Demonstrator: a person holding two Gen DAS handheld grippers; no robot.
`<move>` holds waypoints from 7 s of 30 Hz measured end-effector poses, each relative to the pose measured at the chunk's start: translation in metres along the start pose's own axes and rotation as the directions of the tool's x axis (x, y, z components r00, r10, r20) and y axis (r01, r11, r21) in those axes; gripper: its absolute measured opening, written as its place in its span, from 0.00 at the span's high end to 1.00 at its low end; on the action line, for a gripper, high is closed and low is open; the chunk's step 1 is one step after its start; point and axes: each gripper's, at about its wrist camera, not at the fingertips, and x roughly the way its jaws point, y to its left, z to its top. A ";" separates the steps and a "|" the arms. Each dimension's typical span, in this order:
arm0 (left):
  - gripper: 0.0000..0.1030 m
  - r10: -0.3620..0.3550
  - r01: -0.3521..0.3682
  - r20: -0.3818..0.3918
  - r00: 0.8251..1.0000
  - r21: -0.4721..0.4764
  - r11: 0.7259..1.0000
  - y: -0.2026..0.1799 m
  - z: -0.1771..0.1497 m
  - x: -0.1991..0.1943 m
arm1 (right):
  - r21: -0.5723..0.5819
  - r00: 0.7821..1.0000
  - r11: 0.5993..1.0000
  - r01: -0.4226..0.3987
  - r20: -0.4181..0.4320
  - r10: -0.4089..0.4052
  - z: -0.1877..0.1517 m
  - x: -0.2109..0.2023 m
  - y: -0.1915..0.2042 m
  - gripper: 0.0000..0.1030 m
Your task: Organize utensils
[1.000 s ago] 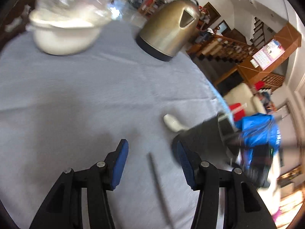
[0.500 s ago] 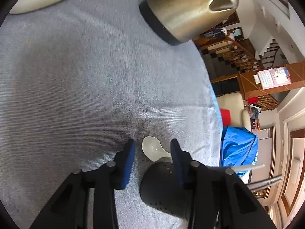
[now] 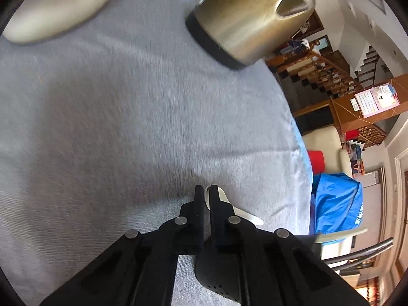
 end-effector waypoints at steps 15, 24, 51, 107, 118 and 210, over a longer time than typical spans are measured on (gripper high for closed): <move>0.97 0.102 -0.148 0.272 0.957 0.158 0.976 -0.038 0.018 -0.164 | 0.005 0.997 0.998 -0.066 0.031 0.065 -0.019 -0.010 0.010 0.71; 0.97 0.085 -0.208 0.336 0.938 0.349 0.914 -0.107 -0.009 -0.219 | -0.027 0.993 0.993 -0.116 0.010 0.117 -0.042 -0.010 0.030 0.71; 0.95 0.201 -0.394 0.359 0.911 0.620 0.678 -0.216 -0.073 -0.189 | -0.006 0.988 0.994 -0.113 0.101 0.113 -0.060 -0.064 0.012 0.71; 0.54 -0.015 -0.038 0.177 0.984 0.293 0.955 -0.072 -0.009 -0.108 | -0.010 0.989 0.990 -0.143 -0.049 0.142 -0.071 -0.008 0.029 0.71; 0.54 0.069 -0.119 0.266 0.962 0.177 0.977 -0.028 -0.007 -0.162 | -0.022 0.984 0.985 -0.171 -0.048 0.169 -0.076 -0.010 0.040 0.71; 0.52 0.346 -0.416 0.310 0.886 0.200 0.887 0.064 -0.227 -0.225 | -0.309 0.941 0.924 0.223 -0.179 -0.287 -0.024 0.194 0.149 0.97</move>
